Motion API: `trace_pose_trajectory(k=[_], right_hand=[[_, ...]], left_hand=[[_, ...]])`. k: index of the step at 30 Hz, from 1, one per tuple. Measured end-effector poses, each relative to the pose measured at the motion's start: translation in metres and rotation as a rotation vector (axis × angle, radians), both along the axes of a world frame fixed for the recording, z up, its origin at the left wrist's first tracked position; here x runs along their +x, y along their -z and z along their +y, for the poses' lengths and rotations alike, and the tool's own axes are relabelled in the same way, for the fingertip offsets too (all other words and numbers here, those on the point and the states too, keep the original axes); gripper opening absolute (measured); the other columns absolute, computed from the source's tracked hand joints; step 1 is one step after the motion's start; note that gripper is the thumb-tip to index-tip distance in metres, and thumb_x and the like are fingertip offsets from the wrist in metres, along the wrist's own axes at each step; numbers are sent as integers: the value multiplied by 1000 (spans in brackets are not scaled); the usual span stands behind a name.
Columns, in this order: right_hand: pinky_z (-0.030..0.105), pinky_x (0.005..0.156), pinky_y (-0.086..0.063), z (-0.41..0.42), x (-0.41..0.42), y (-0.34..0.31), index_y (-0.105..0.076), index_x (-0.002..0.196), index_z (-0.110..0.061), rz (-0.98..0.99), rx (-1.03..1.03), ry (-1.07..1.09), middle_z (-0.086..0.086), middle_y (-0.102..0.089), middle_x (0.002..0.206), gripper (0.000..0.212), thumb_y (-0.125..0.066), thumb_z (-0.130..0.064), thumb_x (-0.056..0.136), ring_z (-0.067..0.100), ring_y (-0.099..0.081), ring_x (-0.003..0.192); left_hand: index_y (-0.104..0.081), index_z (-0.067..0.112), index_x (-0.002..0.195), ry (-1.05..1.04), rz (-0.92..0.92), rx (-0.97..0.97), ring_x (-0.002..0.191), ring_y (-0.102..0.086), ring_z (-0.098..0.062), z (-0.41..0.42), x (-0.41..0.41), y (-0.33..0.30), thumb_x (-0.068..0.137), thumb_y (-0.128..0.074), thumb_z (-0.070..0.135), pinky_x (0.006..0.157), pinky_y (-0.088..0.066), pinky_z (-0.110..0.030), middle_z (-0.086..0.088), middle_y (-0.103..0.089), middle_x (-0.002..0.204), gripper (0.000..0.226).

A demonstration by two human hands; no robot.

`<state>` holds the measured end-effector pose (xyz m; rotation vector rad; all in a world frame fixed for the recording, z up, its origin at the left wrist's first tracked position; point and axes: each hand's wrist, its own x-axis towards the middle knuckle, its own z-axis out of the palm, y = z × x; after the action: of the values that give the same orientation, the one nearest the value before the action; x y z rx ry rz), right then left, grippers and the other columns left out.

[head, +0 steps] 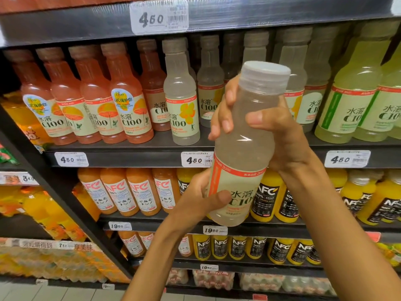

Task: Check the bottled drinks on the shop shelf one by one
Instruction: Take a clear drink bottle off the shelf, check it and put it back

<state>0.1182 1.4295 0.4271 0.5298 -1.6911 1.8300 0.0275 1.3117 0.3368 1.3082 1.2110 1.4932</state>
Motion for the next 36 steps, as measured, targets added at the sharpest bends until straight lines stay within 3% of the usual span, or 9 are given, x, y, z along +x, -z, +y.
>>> trace_pose_trajectory(k=[5, 7, 11, 16, 20, 26, 28, 31, 36], right_hand=[[33, 79, -54, 11, -3, 1, -54, 112, -11, -136, -21, 309, 0, -70, 83, 32, -59, -19, 81, 21, -67, 88], [31, 75, -56, 13, -7, 4, -56, 113, -10, -204, -116, 336, 2, -71, 84, 27, -54, -21, 88, 21, -69, 85], [31, 72, -57, 17, -13, 5, -58, 110, -10, -302, -281, 299, 2, -69, 79, 23, -48, -23, 94, 18, -69, 78], [31, 69, -59, 18, -18, 6, -55, 117, -6, -417, -377, 254, 2, -71, 77, 33, -53, -28, 92, 17, -70, 74], [34, 66, -59, 18, -22, 11, -48, 128, -6, -561, -466, 223, 10, -72, 77, 41, -54, -30, 94, 23, -72, 69], [37, 69, -59, 22, -21, 20, -47, 126, 1, -681, -574, 125, 21, -70, 83, 51, -49, -38, 94, 29, -71, 75], [35, 75, -57, 20, -21, 22, -50, 125, -3, -682, -563, 102, 23, -65, 93, 43, -47, -32, 94, 28, -65, 84], [35, 76, -49, 21, -23, 25, -41, 140, -2, -663, -572, 117, 23, -48, 109, 52, -48, -26, 95, 28, -54, 94], [34, 65, -58, 22, -21, 18, -51, 116, -4, -677, -541, 129, 20, -67, 89, 32, -50, -29, 95, 25, -70, 70]], left_hand=[[-69, 38, 103, -156, -84, -4, 102, -68, -11, 0, 13, 5, 57, -65, 80, 77, -54, -18, 8, -73, 107, 63], [-67, 39, 109, -181, -104, -27, 106, -66, -11, -1, 16, 6, 63, -57, 83, 84, -54, -26, 7, -71, 112, 65], [-66, 50, 109, -143, -175, -71, 111, -64, -12, -3, 21, 1, 82, -38, 67, 93, -49, -38, 9, -69, 116, 42], [-54, 27, 132, -28, -414, -92, 114, -61, -24, -8, 24, -6, 88, -36, 53, 94, -51, -39, -7, -65, 125, 54], [-53, 24, 130, 68, -554, -82, 113, -62, -21, -13, 30, -10, 79, -49, 52, 84, -55, -32, -8, -66, 124, 59], [-50, 4, 136, 202, -783, 16, 121, -51, -36, -23, 31, -21, 76, -75, 38, 95, -49, -48, -26, -52, 134, 73], [-57, 4, 130, 249, -808, 54, 125, -44, -38, -24, 30, -23, 78, -74, 33, 97, -47, -47, -24, -53, 132, 61], [-60, 4, 126, 258, -851, 92, 120, -46, -37, -27, 31, -29, 79, -73, 29, 92, -50, -47, -22, -55, 127, 55], [-60, 1, 122, 92, -796, -11, 114, -49, -23, -19, 38, -28, 98, -40, 29, 81, -54, -33, -22, -53, 121, 43]])
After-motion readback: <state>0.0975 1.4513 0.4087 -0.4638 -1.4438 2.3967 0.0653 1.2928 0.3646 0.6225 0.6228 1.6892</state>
